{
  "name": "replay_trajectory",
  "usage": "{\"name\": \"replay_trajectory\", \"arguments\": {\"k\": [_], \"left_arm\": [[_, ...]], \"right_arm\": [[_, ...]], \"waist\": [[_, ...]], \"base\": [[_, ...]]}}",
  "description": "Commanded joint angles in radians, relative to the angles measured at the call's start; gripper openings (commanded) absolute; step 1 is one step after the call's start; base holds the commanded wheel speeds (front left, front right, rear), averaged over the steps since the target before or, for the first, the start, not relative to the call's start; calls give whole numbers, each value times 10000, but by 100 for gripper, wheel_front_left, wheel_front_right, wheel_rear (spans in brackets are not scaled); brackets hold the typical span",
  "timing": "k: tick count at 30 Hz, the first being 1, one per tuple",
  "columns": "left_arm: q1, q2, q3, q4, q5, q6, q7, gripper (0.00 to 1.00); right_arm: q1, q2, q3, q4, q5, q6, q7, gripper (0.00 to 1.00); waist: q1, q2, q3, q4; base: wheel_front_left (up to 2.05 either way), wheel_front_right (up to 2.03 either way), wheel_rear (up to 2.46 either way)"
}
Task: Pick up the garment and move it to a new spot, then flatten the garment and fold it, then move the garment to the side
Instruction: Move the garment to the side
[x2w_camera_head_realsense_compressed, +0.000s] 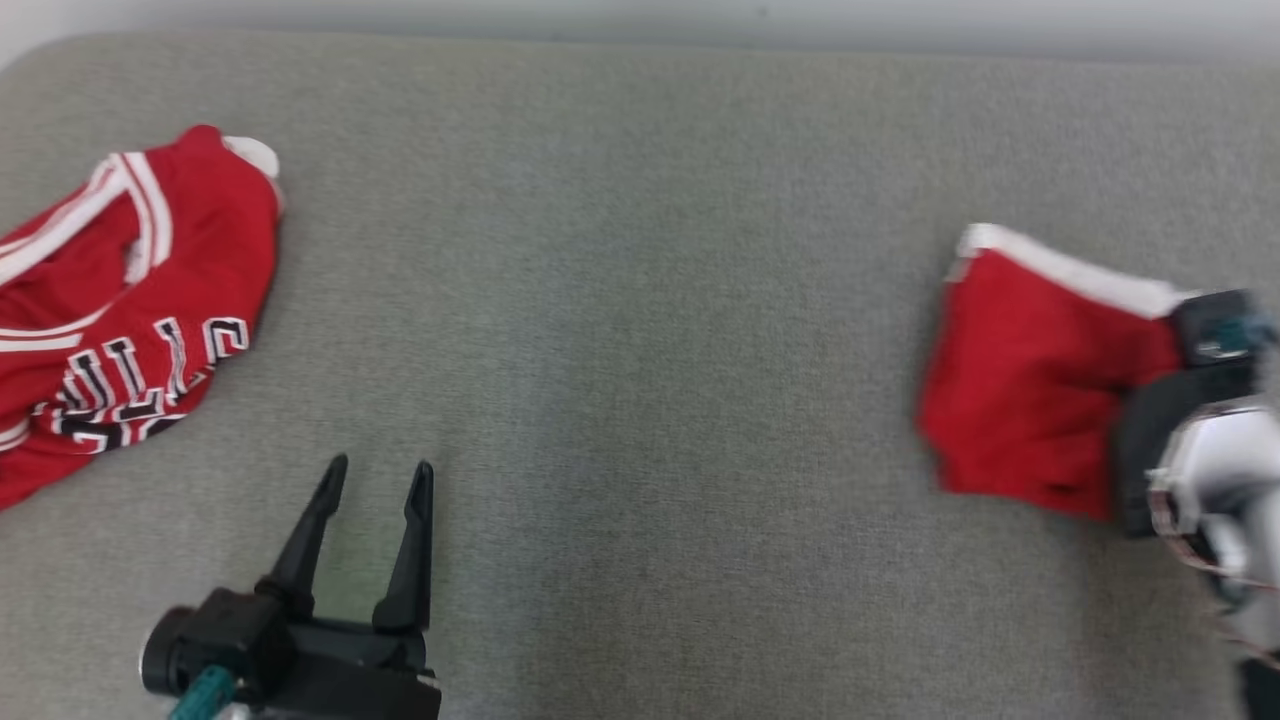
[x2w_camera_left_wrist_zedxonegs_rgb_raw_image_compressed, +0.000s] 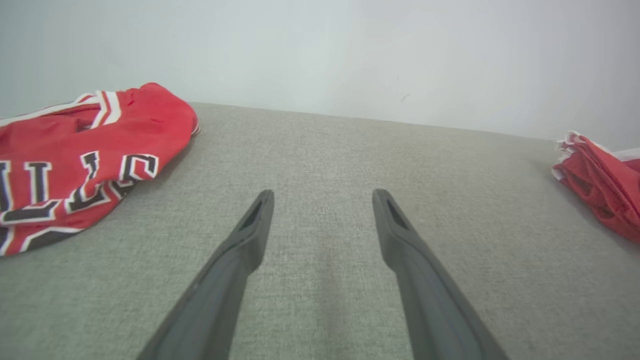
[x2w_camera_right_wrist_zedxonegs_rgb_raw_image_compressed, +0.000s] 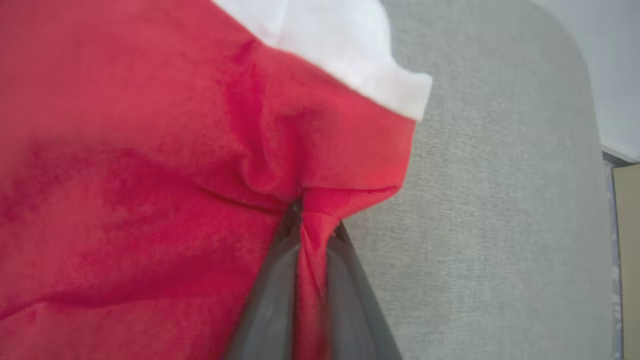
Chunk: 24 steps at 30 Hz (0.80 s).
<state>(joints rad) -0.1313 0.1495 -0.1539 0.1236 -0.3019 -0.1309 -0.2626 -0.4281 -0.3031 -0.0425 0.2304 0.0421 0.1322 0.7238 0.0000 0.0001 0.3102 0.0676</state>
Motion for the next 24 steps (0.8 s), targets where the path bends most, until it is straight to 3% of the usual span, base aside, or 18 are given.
{"name": "replay_trajectory", "arguments": {"k": [1, 8, 13, 17, 24], "left_arm": [[-280, 96, 10, -102, -41, 12, -32, 100], [-893, 362, -292, -714, 239, 12, -32, 100], [-1259, 526, -431, -1085, 234, 12, -32, 100], [-1241, 563, -439, -1154, 226, 12, -32, 100], [-1132, 536, -470, -1056, 237, 12, -32, 100]], "right_arm": [[118, -531, 73, -223, 46, -23, 27, 0], [36, -3674, 457, 51, 356, -23, -827, 0], [-293, -5132, 228, 1028, 101, -23, -2744, 0], [-524, -5255, -182, 1591, -438, -25, -3528, 0], [361, -4846, -2133, 1629, -1600, -25, -4701, 0]], "waist": [[0, -1, 422, -311], [0, -1, 1468, -369], [0, -1, 2037, -187], [0, -1, 2152, -117], [0, -1, 2070, -249]], "base": [[0, 0, 0], [0, 0, 0], [0, 0, 0], [0, 0, 0], [0, 0, 0]]}}
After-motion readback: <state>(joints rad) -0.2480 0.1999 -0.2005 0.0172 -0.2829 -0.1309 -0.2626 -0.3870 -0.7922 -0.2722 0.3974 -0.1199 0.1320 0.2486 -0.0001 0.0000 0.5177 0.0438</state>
